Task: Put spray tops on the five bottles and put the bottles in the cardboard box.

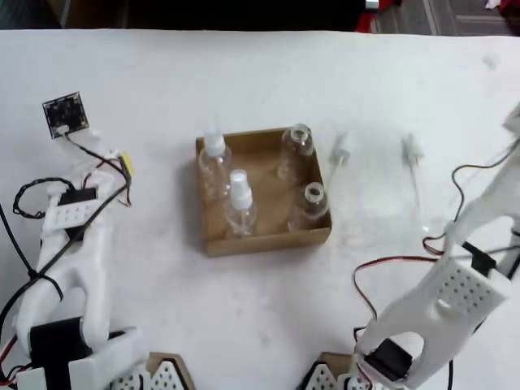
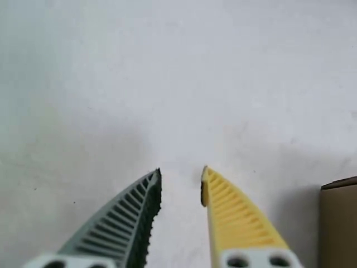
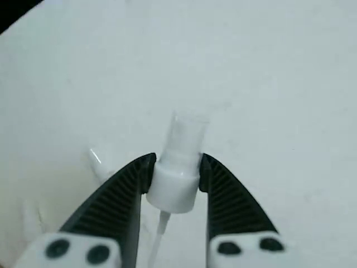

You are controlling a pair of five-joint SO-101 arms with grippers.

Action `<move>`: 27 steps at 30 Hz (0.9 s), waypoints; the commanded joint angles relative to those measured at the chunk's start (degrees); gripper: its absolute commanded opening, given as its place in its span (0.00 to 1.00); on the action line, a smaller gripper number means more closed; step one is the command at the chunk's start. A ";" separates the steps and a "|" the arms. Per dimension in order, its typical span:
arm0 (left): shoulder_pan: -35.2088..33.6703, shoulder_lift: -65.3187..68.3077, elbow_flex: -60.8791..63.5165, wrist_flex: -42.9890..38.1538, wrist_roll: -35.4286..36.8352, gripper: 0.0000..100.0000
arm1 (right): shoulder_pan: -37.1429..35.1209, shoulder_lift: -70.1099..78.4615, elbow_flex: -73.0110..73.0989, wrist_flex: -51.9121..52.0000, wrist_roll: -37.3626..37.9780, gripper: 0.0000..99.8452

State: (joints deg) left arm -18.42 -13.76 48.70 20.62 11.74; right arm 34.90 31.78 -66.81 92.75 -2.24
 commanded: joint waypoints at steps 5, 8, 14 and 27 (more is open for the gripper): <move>0.75 -0.13 -3.08 -1.32 -0.53 0.12 | 2.59 -8.31 -5.36 0.84 -0.53 0.02; 0.75 -0.13 -3.08 -1.32 -0.53 0.12 | -1.10 -6.81 -4.57 3.12 -0.62 0.02; 0.75 -0.13 -3.16 -1.32 -0.53 0.12 | -12.26 5.49 1.14 2.86 -3.87 0.02; 0.75 -0.13 -3.43 -1.32 -0.53 0.12 | -22.73 21.23 1.05 1.36 -13.63 0.03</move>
State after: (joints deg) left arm -18.42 -13.76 48.70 20.62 11.74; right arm 13.27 53.93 -65.32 94.68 -17.27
